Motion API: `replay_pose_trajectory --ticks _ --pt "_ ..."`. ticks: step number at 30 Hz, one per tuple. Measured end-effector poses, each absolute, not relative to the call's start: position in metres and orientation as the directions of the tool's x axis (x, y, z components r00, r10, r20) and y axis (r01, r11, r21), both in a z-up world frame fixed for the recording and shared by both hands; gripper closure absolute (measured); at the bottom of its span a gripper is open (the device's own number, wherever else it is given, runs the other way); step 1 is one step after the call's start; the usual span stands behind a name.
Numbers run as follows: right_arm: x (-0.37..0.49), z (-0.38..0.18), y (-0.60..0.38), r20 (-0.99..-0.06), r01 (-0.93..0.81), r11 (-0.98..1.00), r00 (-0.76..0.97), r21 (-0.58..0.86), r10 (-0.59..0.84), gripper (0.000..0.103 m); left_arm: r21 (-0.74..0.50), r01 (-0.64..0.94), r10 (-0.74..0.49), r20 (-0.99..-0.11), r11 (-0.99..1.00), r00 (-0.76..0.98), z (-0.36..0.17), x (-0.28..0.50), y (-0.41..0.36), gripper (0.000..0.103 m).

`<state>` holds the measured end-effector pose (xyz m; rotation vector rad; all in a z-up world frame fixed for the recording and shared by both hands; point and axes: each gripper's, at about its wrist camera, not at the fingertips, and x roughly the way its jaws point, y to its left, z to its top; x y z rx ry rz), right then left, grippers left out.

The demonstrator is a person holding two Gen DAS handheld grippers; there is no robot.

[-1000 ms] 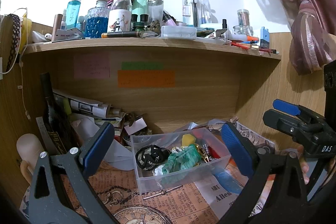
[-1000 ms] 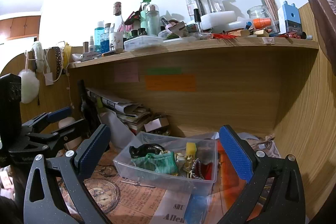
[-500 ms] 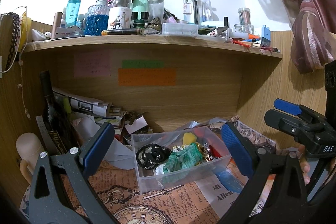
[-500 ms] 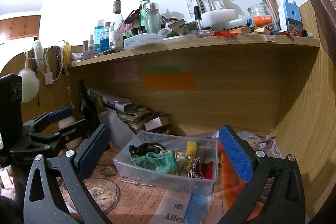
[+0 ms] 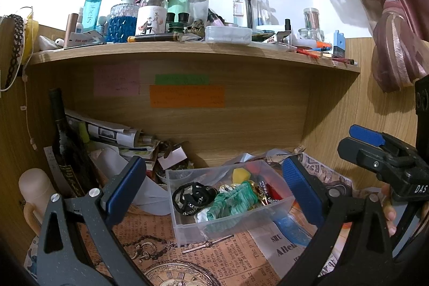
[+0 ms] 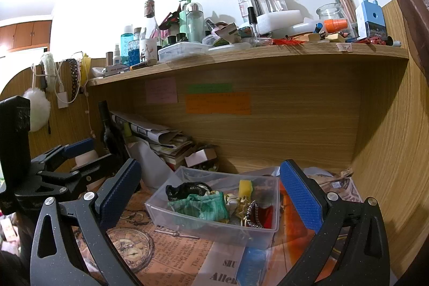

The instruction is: Organize soft objects

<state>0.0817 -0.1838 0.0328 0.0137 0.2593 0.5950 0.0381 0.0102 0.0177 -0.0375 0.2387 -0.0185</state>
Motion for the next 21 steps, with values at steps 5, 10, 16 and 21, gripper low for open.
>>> replay_pose_trajectory --ticks 5,10,16,21 --pt "0.0811 0.0329 -0.183 -0.238 -0.55 0.831 0.798 0.087 0.553 0.0 -0.041 0.014 -0.023 -0.239 0.999 0.971 0.0177 0.0384 0.0099 0.0" --pt "0.081 0.032 -0.1829 -0.238 -0.549 0.831 0.798 0.089 0.553 0.0 -0.043 0.017 -0.027 -0.239 0.999 0.971 0.0177 0.0391 0.011 0.0" --pt "0.0809 0.0305 -0.1831 -0.238 -0.548 0.832 0.799 0.092 0.553 0.0 -0.044 0.024 -0.034 -0.24 0.999 0.97 0.018 0.039 0.0101 0.0" --pt "0.0809 0.0302 -0.1826 -0.24 -0.551 0.829 0.796 0.092 0.556 0.0 -0.053 0.034 -0.046 -0.245 0.998 0.968 0.0178 0.0396 0.0094 0.0"
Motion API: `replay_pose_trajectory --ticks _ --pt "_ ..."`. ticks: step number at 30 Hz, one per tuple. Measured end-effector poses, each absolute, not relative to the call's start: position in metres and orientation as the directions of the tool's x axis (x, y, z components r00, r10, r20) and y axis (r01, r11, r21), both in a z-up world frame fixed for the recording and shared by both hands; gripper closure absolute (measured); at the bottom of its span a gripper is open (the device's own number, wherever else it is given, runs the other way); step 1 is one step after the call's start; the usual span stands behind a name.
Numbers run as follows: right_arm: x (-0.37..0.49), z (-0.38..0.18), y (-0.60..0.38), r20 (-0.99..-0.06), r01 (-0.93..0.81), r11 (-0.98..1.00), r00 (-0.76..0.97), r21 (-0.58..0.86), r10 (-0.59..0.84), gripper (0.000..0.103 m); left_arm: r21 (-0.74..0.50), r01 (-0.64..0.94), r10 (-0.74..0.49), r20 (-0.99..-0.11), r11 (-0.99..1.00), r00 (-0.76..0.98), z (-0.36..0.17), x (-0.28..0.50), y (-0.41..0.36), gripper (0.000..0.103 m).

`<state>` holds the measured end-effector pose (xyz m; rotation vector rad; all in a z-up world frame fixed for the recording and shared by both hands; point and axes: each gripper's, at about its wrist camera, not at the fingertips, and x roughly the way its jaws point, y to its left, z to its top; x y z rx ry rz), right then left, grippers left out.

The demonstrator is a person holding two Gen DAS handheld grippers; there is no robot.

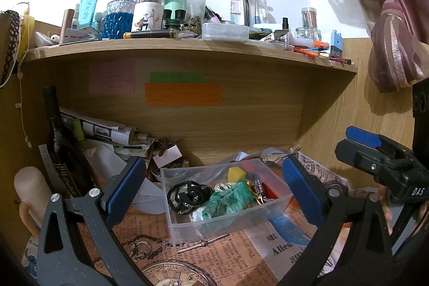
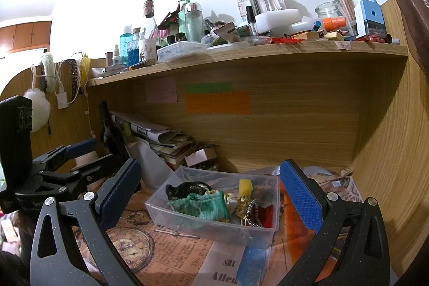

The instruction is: Organize soft objects

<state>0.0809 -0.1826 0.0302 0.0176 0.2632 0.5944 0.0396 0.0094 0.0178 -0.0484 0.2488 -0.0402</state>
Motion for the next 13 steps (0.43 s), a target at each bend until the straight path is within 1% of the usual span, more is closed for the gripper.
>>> replay_pose_trajectory --ticks 13 --pt "0.0839 0.0277 -0.1793 -0.257 -0.547 0.831 0.793 0.099 0.553 0.0 -0.054 0.046 -0.059 -0.254 0.997 0.965 0.0168 0.0415 0.0088 0.0"
